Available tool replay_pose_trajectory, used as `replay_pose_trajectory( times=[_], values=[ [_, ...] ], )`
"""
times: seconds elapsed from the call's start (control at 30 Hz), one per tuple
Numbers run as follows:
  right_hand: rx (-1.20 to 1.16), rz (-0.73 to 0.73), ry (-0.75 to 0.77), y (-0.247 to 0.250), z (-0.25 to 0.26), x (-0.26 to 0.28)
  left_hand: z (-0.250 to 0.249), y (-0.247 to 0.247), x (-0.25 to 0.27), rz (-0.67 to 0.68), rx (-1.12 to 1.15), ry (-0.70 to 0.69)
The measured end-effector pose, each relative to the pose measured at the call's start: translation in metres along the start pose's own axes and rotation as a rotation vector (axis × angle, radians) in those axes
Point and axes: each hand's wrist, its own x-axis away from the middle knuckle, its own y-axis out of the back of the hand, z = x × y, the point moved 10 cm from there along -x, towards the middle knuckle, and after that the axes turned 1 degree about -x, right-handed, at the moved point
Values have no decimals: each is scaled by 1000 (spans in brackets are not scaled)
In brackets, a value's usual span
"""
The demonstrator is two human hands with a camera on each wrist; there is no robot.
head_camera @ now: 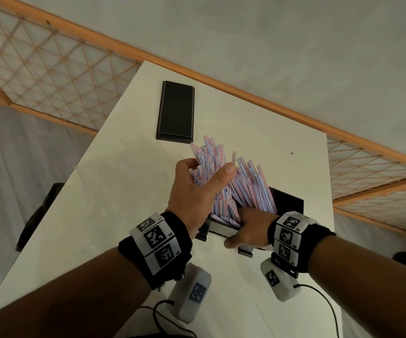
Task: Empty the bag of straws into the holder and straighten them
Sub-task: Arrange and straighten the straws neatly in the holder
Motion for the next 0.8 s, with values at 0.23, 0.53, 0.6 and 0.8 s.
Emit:
replay_pose_trajectory(
  times=[0.23,0.53,0.6,0.8],
  values=[
    [-20,13,-77,6,-3,1,0,0,0,-3,7,-7],
    [-256,-269,165,34,15,25,-4,-1,-1,29,69,-33],
    [-335,-274,221,34,12,26,-5,-3,-1,47,70,-37],
    [-99,-349,193,36,-5,36,9,-5,-11,69,-78,-32]
  ],
)
